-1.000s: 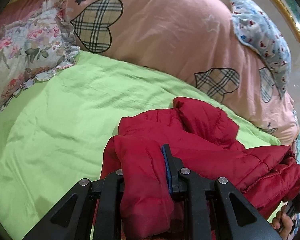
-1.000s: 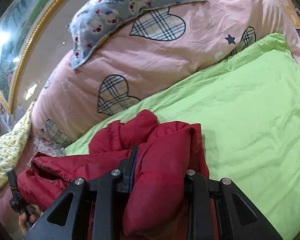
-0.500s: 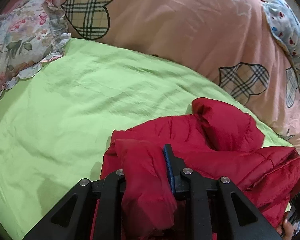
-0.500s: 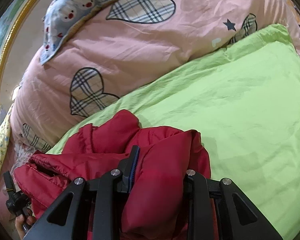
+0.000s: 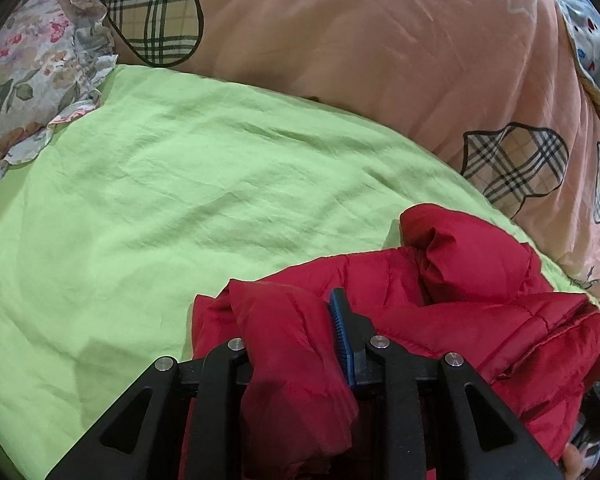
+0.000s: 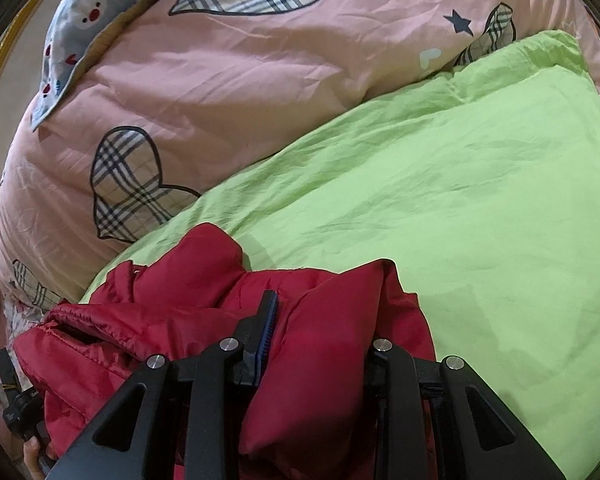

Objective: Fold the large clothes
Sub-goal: 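Open the left tool to release the hem while the right tool holds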

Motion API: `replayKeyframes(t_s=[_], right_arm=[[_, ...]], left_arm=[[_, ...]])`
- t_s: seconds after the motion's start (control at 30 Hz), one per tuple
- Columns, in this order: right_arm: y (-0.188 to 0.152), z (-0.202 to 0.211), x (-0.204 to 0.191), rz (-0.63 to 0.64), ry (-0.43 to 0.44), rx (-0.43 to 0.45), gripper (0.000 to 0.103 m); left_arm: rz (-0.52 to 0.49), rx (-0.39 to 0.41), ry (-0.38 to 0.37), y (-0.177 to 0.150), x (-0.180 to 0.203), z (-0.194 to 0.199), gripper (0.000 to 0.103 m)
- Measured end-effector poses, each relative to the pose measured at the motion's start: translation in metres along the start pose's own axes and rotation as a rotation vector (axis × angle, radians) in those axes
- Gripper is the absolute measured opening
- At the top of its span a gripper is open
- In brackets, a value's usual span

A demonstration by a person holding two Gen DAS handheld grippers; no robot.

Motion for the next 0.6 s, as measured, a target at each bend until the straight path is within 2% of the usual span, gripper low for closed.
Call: replayKeyframes(t_s=[0.13,0.3,0.37,0.47,0.6], right_arm=[[0.000,-0.005,0.002,-0.007,0.001,0.004,0.027],[0.000,-0.008,0.003,-0.011,0.001,0.010,0.027],[0.000,-0.009,0.004,-0.013,-0.004,0.009,0.027],[0.001,-0.012,0.006,-0.021,-0.005,0.003,0.027],[0.003,-0.016,0.006,-0.023,-0.013,-0.004,0.027]], left_arm=[[-0.001,0.012,-0.053,-0.001,-0.005,0.013,0.031],[-0.041,0.047,-0.057,-0.011,-0.009,0.051,0.045],[-0.055,0.091,-0.035,-0.017,-0.012,0.075,0.064],[-0.071,0.128,-0.074,-0.031,-0.012,0.108,0.065],[-0.127,0.090,-0.162,-0.065,0.008,0.129,0.064]])
Point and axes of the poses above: each gripper's, at about its wrist camera, not at the fingertips, and z roughly against the way its jaws point, x to its right, y to its top, the point moved 3 cm from there along -z, roughly the way its jaws point, and after that the axes turned 8 degrees about z, right-handed, at the moved point
